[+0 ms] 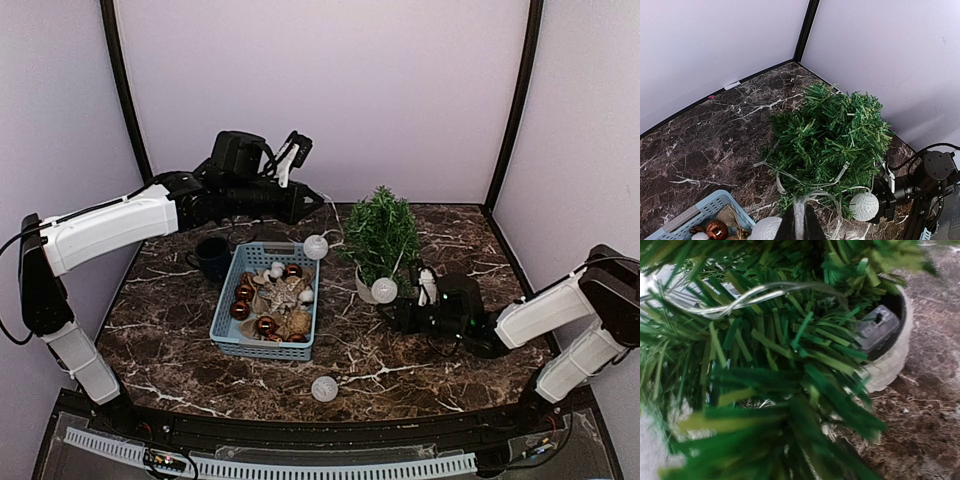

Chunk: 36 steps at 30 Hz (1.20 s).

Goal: Decorate the small christmas tree

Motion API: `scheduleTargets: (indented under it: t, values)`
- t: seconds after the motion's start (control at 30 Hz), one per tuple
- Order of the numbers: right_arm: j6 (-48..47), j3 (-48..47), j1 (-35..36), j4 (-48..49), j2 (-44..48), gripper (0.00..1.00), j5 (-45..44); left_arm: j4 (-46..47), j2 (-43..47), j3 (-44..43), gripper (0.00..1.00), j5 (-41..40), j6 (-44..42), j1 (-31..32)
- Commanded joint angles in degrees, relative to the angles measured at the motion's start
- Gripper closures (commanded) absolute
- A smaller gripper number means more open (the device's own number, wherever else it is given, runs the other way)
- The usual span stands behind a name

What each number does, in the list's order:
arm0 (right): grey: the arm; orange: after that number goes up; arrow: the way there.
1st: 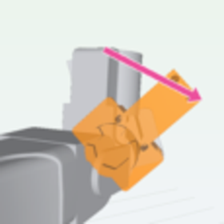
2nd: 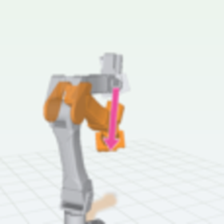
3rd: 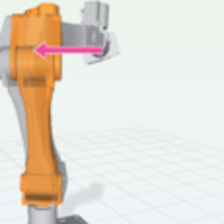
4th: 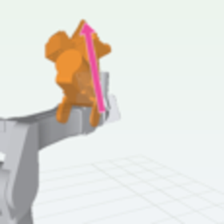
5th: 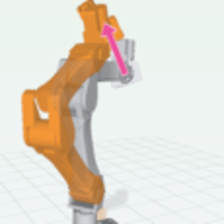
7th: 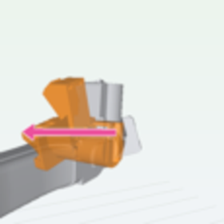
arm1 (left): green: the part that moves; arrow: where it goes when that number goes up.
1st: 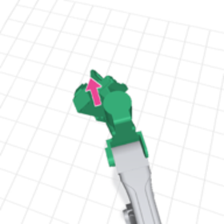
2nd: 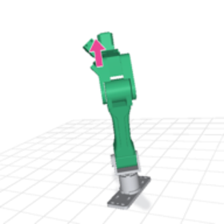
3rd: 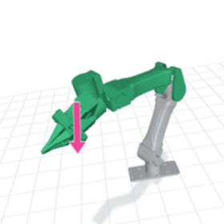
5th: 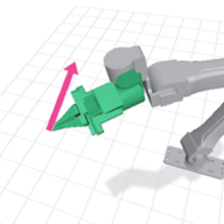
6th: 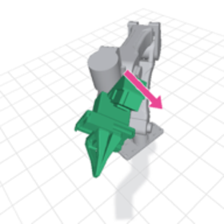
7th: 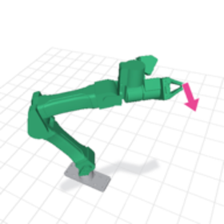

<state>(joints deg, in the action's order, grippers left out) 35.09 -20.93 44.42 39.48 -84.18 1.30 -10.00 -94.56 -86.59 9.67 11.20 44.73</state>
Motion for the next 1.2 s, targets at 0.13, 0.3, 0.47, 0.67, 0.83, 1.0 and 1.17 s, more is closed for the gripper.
scheduleTargets:
  t: [0.13,0.3,0.47,0.67,0.83,1.0,1.17]
  values:
    - [-1.99,-2.9,-0.33,4.86,-2.8,0.68,5.08,-0.99,1.14,-1.39,1.0,-0.08,0.06,-0.27]
    - [-1.76,-3.42,-0.3,4.53,-3.09,0.9,5.4,-1.38,1.22,-1.37,1.0,-0.47,-0.06,-0.34]
    - [-0.85,-2.35,-0.26,4.92,-2.0,0.98,5.92,-1.64,1.31,-1.3,1.0,-0.81,-0.11,-0.33]
    - [0.79,0.15,0.14,3.21,2.49,0.99,6.56,-1.98,1.69,-1.03,1.0,-1.45,-0.11,-0.33]
    - [1.42,2.21,2.59,-4.37,10.01,1.0,5.37,-0.79,3.35,0.98,1.0,-2.55,-0.57,-0.35]
    - [2.41,5.31,5.21,-13.92,19.5,1.0,3.08,2.53,6.2,6.4,1.0,-1.23,-2.15,-0.43]
    - [4.23,8.9,7.24,-19.55,26.96,1.0,1.16,2.84,7.32,9.55,1.0,-0.35,-2.4,-0.38]
